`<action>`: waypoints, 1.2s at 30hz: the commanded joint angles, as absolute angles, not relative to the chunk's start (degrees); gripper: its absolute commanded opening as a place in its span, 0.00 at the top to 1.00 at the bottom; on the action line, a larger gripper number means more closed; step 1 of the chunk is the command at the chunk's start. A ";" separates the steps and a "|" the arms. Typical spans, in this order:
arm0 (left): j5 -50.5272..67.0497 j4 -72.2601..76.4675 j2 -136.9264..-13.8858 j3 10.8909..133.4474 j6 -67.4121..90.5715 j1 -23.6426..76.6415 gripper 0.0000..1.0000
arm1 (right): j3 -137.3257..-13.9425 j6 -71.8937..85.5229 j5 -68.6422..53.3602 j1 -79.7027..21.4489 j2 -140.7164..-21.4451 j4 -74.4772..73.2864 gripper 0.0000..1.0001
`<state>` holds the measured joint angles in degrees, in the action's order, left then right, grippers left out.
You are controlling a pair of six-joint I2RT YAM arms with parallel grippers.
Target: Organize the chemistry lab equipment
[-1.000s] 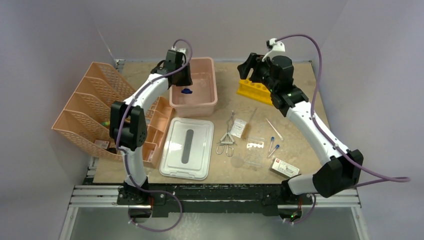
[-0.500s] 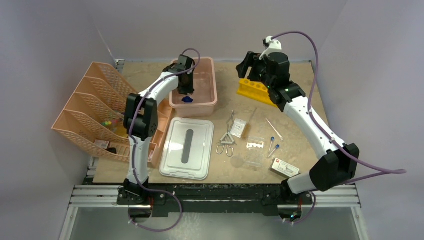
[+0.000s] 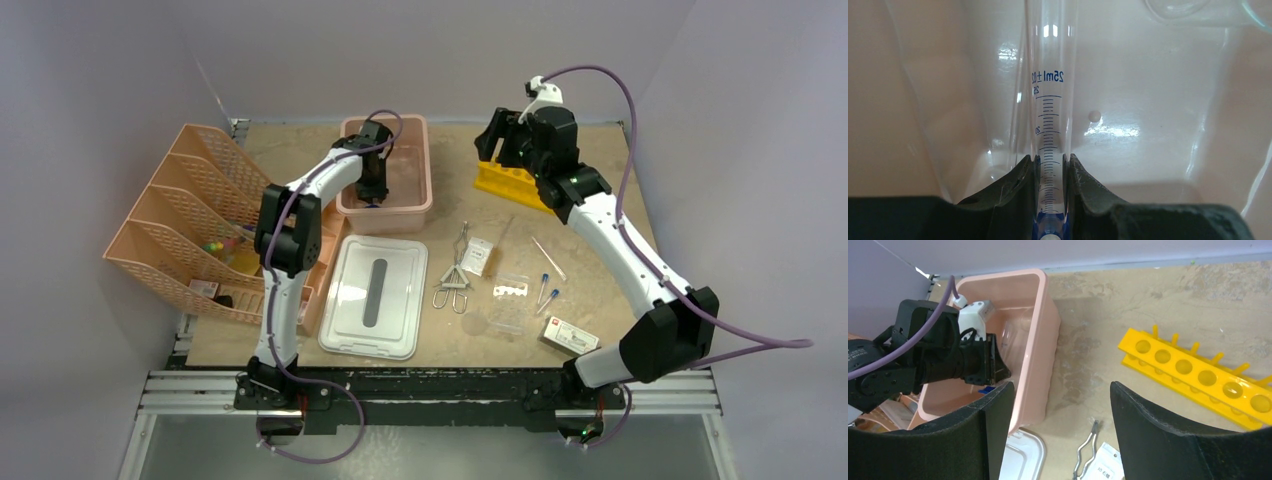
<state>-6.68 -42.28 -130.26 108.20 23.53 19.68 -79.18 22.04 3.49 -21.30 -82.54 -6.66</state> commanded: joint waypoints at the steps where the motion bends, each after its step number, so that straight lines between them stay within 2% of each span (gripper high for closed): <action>1: -9.09 -43.21 -130.53 109.99 24.67 19.60 0.89 | -80.55 22.40 4.21 -21.32 -80.25 -7.83 0.28; 10: -10.12 -43.65 -128.53 111.73 26.03 19.60 0.69 | -77.43 24.02 4.43 -21.27 -76.83 -10.62 0.28; 19: -9.25 -45.10 -123.46 114.95 27.45 19.58 0.61 | -77.11 25.33 2.88 -21.27 -75.70 -14.51 0.28; 26: -5.38 -41.46 -113.21 110.54 27.16 19.60 0.54 | -74.46 27.83 3.06 -21.21 -75.92 -22.63 0.26; 30: -4.69 -38.65 -106.71 106.36 25.72 19.60 0.52 | -71.94 32.77 7.29 -21.20 -78.13 -27.10 0.30; 34: -4.49 -34.80 -100.31 101.91 24.24 19.60 0.47 | -69.89 36.73 7.67 -21.23 -82.29 -28.61 0.42; 36: -4.04 -32.46 -97.38 99.27 23.92 19.60 0.44 | -69.57 38.47 6.84 -21.18 -85.03 -28.54 0.45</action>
